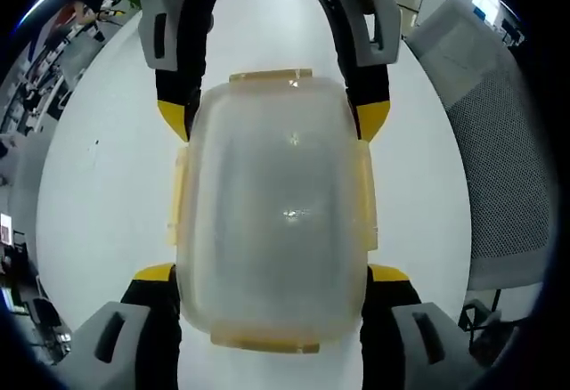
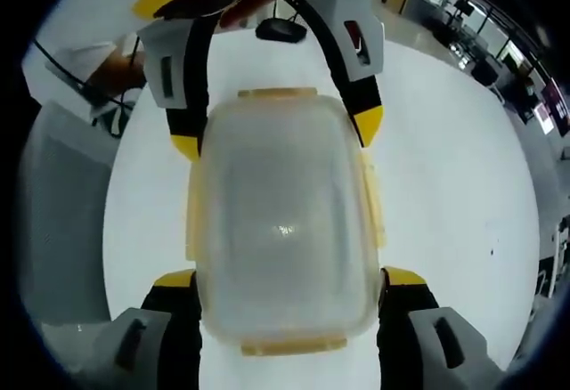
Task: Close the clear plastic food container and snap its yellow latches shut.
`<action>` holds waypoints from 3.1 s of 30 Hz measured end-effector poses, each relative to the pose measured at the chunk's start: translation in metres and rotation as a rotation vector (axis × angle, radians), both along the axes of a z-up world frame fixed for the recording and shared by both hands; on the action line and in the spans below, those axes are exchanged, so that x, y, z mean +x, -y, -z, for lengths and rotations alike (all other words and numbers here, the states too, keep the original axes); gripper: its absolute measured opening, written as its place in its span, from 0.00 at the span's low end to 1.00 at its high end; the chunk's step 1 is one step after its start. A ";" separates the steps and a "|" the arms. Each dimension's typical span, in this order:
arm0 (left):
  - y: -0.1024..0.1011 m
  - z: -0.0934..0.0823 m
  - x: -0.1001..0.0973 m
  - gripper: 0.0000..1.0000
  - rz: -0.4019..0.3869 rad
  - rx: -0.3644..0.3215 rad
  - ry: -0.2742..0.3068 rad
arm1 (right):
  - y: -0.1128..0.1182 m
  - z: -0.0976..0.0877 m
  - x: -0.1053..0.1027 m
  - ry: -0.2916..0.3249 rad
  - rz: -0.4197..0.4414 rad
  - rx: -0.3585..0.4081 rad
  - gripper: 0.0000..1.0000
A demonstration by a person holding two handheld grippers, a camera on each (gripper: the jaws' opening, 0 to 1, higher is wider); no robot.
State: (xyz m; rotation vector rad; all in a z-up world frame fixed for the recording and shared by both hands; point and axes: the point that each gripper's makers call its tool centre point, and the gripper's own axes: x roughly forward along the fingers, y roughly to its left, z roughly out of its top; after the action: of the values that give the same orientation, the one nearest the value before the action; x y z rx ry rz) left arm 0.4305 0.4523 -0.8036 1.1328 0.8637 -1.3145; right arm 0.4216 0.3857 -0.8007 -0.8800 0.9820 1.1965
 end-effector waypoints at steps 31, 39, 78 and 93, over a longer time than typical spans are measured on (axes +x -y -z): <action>0.005 0.002 0.056 0.87 -0.017 -0.035 0.060 | 0.001 -0.002 0.051 0.009 0.010 0.016 0.82; 0.005 0.000 0.067 0.85 -0.030 -0.031 0.005 | 0.003 -0.001 0.065 0.009 -0.007 -0.009 0.82; 0.008 0.000 0.090 0.86 -0.008 -0.041 0.025 | 0.007 0.000 0.086 0.003 -0.049 -0.021 0.86; 0.015 -0.035 0.097 0.90 -0.152 -0.367 -0.009 | -0.005 -0.030 0.087 0.071 0.094 0.356 0.87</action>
State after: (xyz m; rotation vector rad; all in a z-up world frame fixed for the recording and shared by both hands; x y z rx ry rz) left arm 0.5274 0.4375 -0.7687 0.7597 0.6669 -1.2878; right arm 0.5085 0.3905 -0.7704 -0.5834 0.7154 1.2041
